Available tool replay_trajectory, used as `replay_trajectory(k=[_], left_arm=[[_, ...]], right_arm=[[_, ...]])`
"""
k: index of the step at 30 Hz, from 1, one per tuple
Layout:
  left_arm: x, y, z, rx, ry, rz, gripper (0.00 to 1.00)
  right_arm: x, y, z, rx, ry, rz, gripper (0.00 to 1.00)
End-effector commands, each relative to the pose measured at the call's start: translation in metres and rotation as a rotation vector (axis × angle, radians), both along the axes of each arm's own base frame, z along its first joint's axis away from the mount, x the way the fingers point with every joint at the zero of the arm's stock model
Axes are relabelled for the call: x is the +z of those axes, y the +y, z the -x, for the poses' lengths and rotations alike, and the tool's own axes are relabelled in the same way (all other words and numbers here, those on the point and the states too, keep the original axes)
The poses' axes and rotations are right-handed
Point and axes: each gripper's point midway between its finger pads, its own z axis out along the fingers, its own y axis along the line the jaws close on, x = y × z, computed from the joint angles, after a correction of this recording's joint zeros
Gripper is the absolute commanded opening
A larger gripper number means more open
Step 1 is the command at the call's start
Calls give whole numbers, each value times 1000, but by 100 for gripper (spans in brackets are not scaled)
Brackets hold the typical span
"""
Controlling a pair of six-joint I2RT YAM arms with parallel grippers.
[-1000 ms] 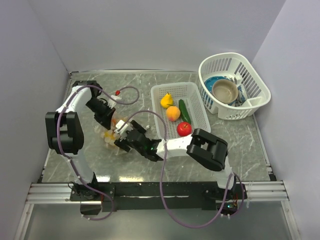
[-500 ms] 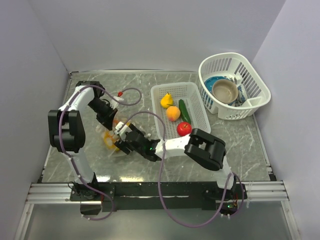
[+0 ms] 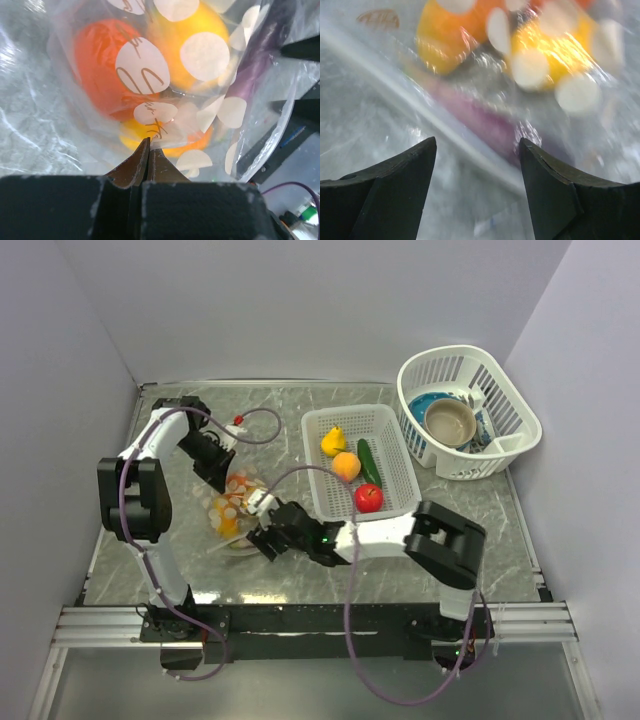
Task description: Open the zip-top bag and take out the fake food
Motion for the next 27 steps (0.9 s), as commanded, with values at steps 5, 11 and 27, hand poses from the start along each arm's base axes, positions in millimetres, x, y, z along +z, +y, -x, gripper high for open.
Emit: replay_trajectory(k=[5,11,27], left_arm=[[1,5,-14,56,-68,-24,1],[-8,6,-4,54,-40,-32,1],[-11,3,-10,76,-44,-22,1]], right_arm=[[60,-15,-7,-141,-39,-139,73],[85,4,14,30,-29,-151,30],[50,34,48,306,180,-50,0]])
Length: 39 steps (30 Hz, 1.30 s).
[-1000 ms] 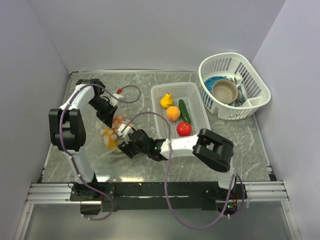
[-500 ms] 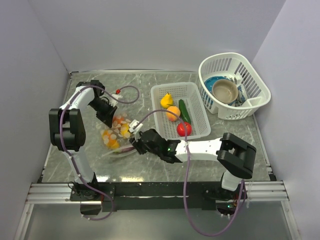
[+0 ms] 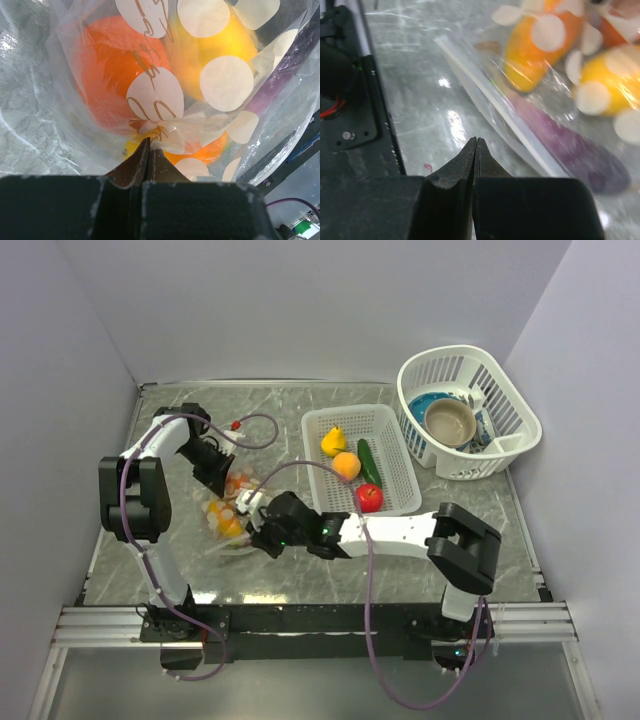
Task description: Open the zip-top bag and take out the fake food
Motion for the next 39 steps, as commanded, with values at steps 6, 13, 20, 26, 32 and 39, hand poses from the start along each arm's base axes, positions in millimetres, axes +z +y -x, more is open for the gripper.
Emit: replay_trajectory(k=[6,13,20,26,32,39], left_arm=[[15,-1,-8,6,-44,7,1],[18,0,-8,2,-56,-5,1],[20,0,-8,2,-54,-1,1],[22,2,-7,1,-62,-13,1],[24,1,-11,-3,-66,-7,1],[25,2,-7,-14,-63,-9,1]], right_arm=[[-19,33,-15,40,64,82,0],[-27,52,-40,-103,43,138,0],[-25,46,-72,-299,-28,152,21],[-48,28,-81,-382,-39,238,38],[-76,1,-81,-461,-31,380,39],[-95,-27,-90,-599,-61,506,37]])
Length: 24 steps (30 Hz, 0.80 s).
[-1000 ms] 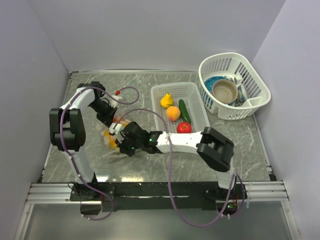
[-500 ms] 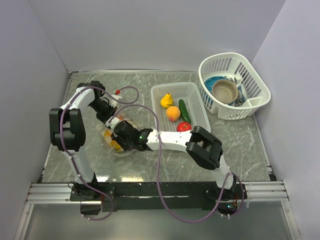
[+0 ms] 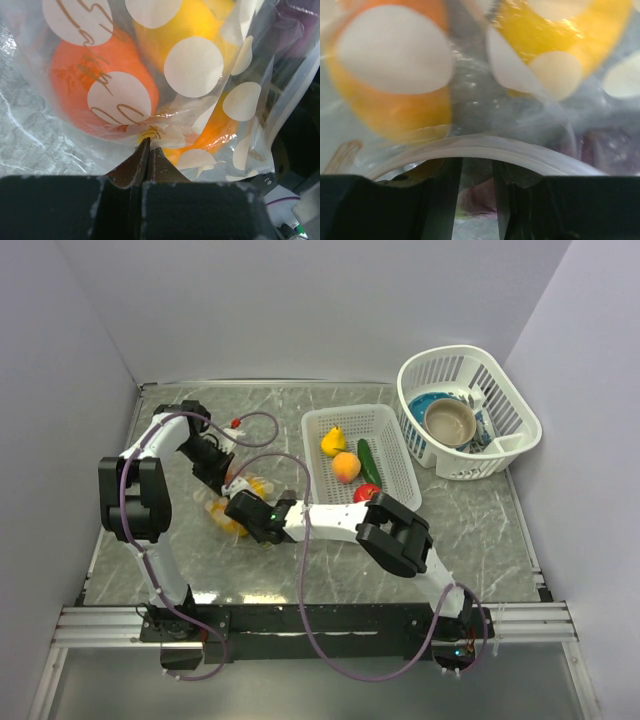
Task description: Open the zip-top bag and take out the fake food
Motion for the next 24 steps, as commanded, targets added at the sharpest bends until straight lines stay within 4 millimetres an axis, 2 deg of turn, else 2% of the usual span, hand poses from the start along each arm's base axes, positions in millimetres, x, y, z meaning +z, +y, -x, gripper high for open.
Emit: replay_trajectory(k=[1,4,5,9,10,12,13,14,16,17,22,24], left_arm=[[20,0,-4,-15,-58,6,1],[17,1,-3,-15,-52,3,1],[16,0,-1,-16,-46,3,1],[16,0,-2,-15,-45,6,1],[16,0,-2,-15,-42,7,1],[16,0,-2,-19,-44,6,1],[16,0,-2,-19,-44,7,1],[16,0,-3,-18,-44,6,1],[14,-1,-3,-18,-39,10,1],[14,-1,-3,-16,-40,10,1],[16,-3,-4,-17,-43,20,1],[16,-2,-3,-19,-44,15,1]], right_arm=[[-7,-26,-9,-115,-42,121,37],[1,-29,-10,-109,-64,114,37],[13,-26,-10,-105,-76,85,38],[28,-28,-7,-90,-86,62,39],[26,-34,-5,-93,-81,71,39],[37,-37,-3,-92,-89,45,39],[31,-45,1,-91,-76,52,39],[44,-42,3,-84,-84,9,39],[44,-40,14,-41,-45,-26,38],[58,-34,15,-31,-57,-84,38],[63,-28,21,-3,-30,-116,34],[56,-34,20,-30,-22,-87,33]])
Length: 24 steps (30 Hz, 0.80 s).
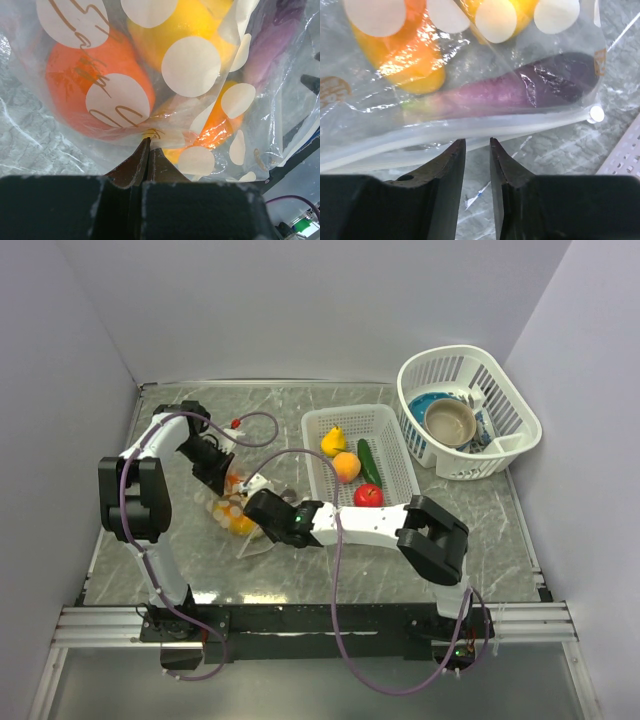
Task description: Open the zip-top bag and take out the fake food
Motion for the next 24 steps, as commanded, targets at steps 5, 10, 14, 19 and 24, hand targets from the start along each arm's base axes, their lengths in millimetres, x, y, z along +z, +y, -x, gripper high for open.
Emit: replay_trajectory(k=[5,10,14,19,24], left_arm=[[12,0,-6,-15,-50,10,1],[13,0,-5,-18,-51,12,1],[11,-1,-6,-22,-48,13,1],[12,0,-3,-26,-53,12,1],[12,-1,-2,-29,-51,21,1]], right_arm=[[9,8,0,-56,27,-14,30],[12,13,6,-43,53,-30,25],[4,14,1,-81,67,-7,30],[-5,11,-11,-157,118,-5,50],[2,9,-32,-248,134,-58,64]])
